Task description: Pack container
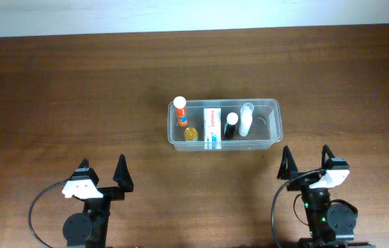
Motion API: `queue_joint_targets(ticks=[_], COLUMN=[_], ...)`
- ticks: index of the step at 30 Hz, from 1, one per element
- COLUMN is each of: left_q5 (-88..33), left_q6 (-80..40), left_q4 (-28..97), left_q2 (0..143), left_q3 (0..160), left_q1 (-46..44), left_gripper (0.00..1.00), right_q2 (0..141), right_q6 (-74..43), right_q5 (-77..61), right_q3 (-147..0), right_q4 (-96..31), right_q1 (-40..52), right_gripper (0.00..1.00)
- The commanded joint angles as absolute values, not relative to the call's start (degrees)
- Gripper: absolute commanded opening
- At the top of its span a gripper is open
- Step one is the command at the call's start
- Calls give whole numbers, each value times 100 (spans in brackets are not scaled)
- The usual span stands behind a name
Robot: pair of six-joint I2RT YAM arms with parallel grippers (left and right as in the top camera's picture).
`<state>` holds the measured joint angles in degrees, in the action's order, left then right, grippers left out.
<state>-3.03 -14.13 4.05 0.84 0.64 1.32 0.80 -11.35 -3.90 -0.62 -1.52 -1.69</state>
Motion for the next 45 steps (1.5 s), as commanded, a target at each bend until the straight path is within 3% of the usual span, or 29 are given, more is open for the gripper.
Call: queue_joint_targets(ticks=[1, 7, 45], left_q5=[-344, -344, -344], left_q6=[-1319, -1319, -1319], left_q4=[436, 436, 436], left_q2=[34, 34, 34], left_q3=[49, 49, 49], left_q1=[165, 165, 165], left_gripper=[99, 99, 99], right_q2=[19, 19, 21], right_q6=[-495, 69, -43], right_q5=[-318, -320, -445], right_q3=[-32, -32, -32], right_q4=[-436, -429, -412], right_q1=[-113, -113, -113], right_gripper=[98, 98, 98])
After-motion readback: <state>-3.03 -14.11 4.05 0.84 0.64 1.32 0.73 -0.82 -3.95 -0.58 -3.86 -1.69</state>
